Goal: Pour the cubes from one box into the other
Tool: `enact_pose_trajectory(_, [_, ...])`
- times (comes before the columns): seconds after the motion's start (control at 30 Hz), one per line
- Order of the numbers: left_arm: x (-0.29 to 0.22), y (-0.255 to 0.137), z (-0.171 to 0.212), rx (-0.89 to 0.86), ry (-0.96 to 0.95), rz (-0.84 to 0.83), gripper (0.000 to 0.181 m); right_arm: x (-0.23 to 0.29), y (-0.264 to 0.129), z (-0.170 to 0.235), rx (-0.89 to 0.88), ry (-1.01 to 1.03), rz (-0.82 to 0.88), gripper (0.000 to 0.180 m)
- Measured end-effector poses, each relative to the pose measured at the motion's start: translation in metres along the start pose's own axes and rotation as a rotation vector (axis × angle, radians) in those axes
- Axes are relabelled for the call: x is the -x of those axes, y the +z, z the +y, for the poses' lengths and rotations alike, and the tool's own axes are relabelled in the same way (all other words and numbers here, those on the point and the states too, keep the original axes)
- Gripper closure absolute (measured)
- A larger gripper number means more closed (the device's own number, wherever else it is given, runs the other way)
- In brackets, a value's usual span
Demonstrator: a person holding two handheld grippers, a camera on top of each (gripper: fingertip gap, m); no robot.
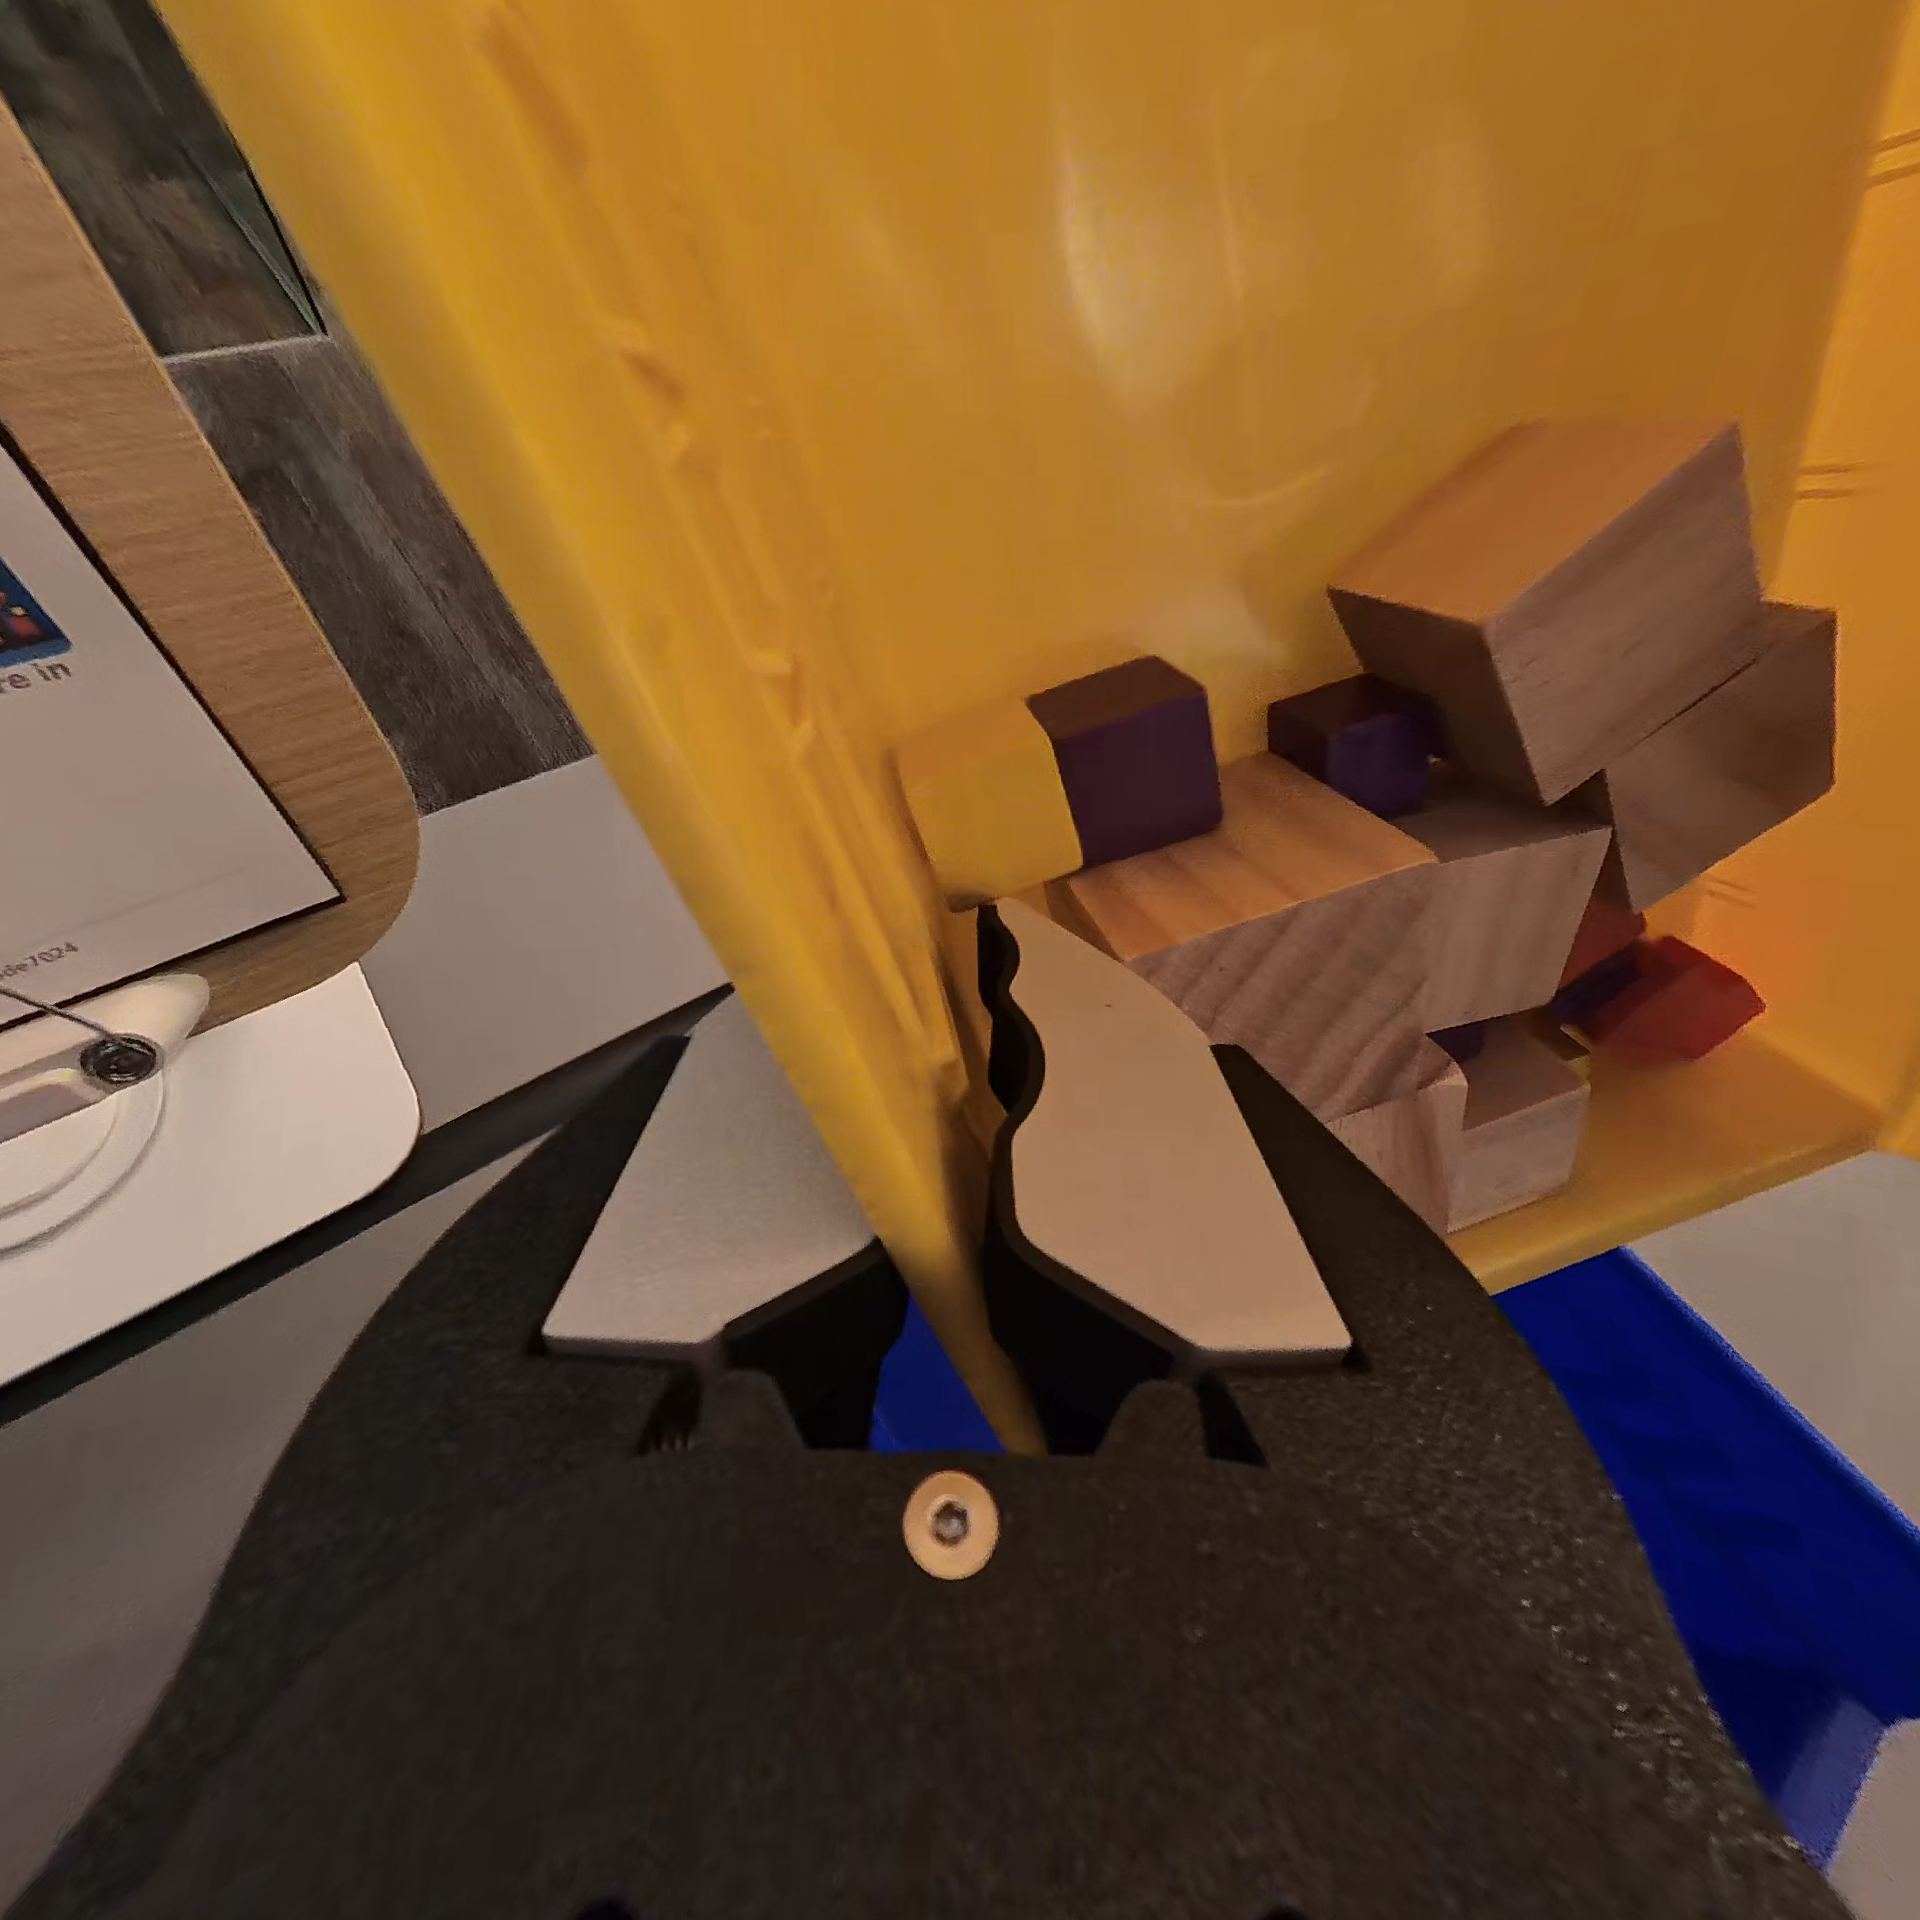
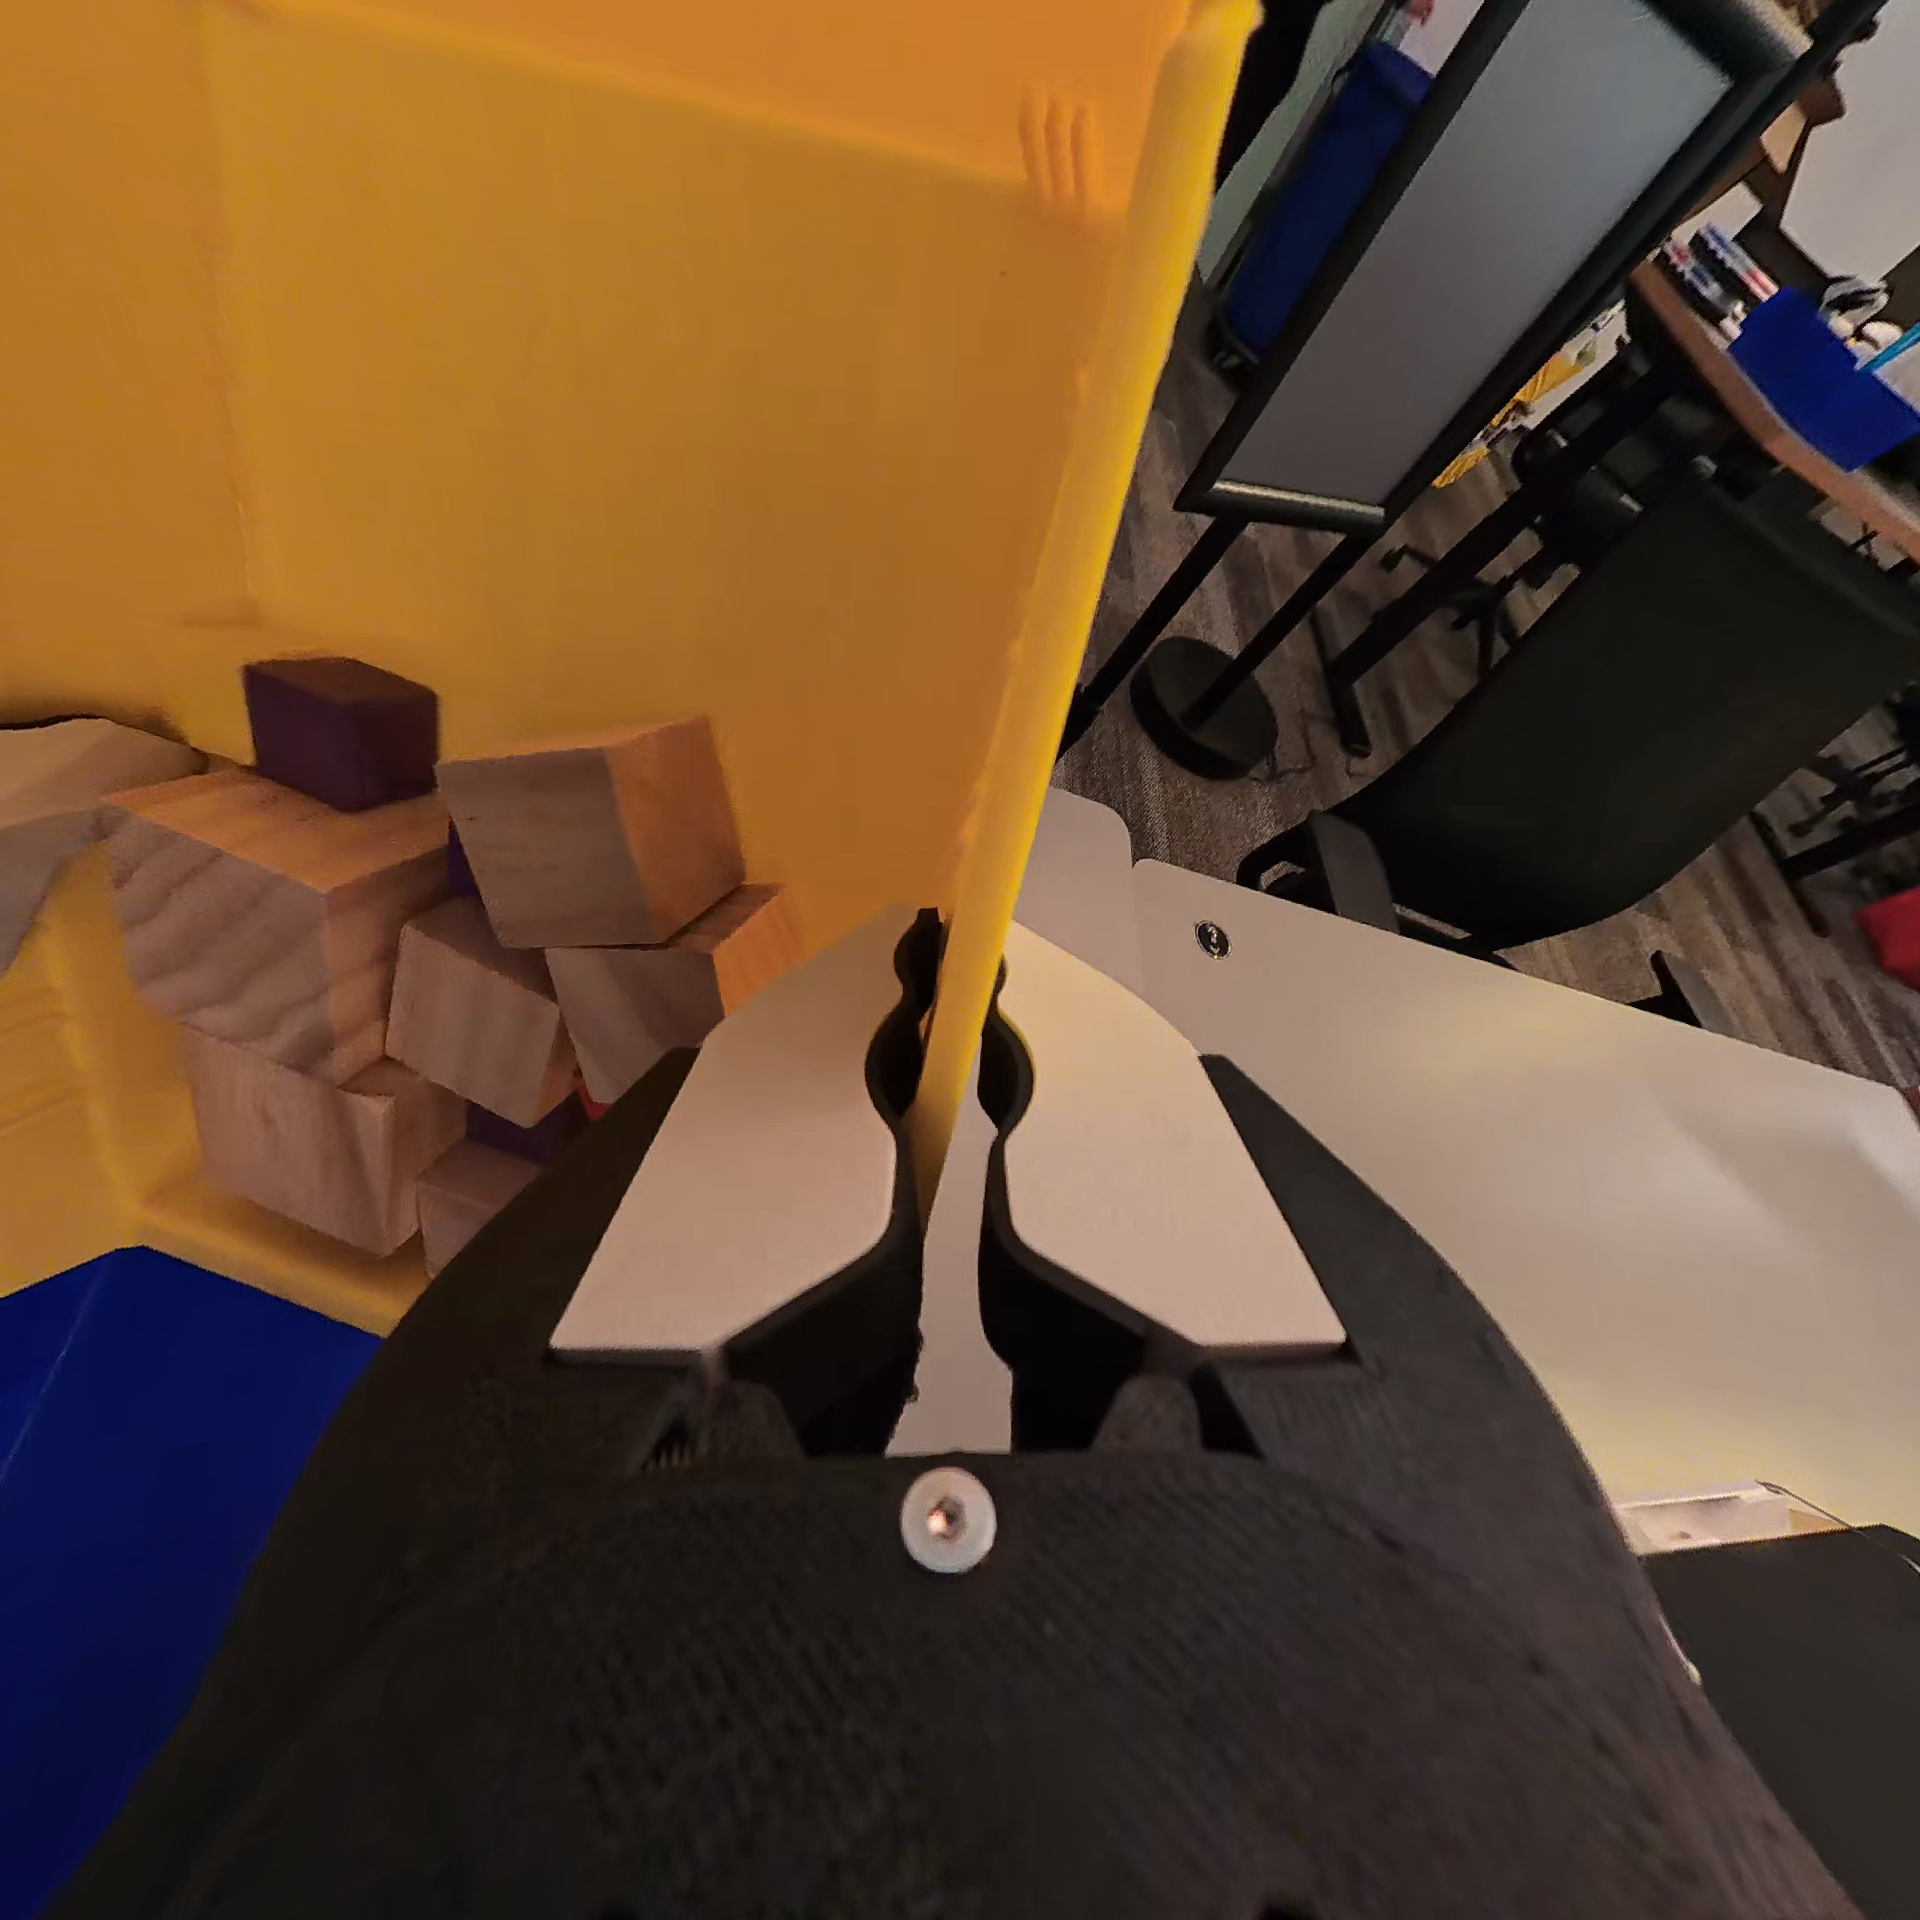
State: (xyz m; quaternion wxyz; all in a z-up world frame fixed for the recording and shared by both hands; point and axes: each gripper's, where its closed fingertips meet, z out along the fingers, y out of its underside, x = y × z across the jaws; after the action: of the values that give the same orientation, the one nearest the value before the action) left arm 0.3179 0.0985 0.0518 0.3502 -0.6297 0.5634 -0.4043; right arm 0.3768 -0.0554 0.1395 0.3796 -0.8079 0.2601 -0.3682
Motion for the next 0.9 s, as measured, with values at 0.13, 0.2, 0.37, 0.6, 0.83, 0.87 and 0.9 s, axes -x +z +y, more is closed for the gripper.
enact_pose_trajectory(0.13, [0.004, -0.005, -0.004, -0.06, 0.024, -0.023, 0.171, 0.004, -0.003, -0.004, -0.064, -0.006, 0.007, 0.175])
enact_pose_trajectory(0.2, [0.005, -0.007, -0.006, -0.089, 0.033, -0.032, 0.171, 0.005, -0.005, -0.006, -0.098, -0.01, 0.013, 0.175])
enact_pose_trajectory(0.37, [0.007, -0.012, -0.011, -0.139, 0.043, -0.04, 0.171, 0.006, -0.011, -0.012, -0.162, -0.025, 0.034, 0.176])
enact_pose_trajectory(0.6, [0.009, -0.013, -0.008, -0.189, 0.042, -0.034, 0.171, 0.011, -0.018, -0.014, -0.221, -0.054, 0.07, 0.176])
enact_pose_trajectory(0.83, [0.009, -0.012, -0.001, -0.226, 0.026, 0.005, 0.171, 0.017, -0.024, -0.011, -0.25, -0.09, 0.1, 0.176])
enact_pose_trajectory(0.87, [0.008, -0.013, -0.001, -0.234, 0.026, 0.008, 0.171, 0.017, -0.025, -0.011, -0.255, -0.095, 0.105, 0.176])
enact_pose_trajectory(0.9, [0.008, -0.014, -0.002, -0.244, 0.028, 0.004, 0.171, 0.017, -0.026, -0.012, -0.264, -0.096, 0.107, 0.176])
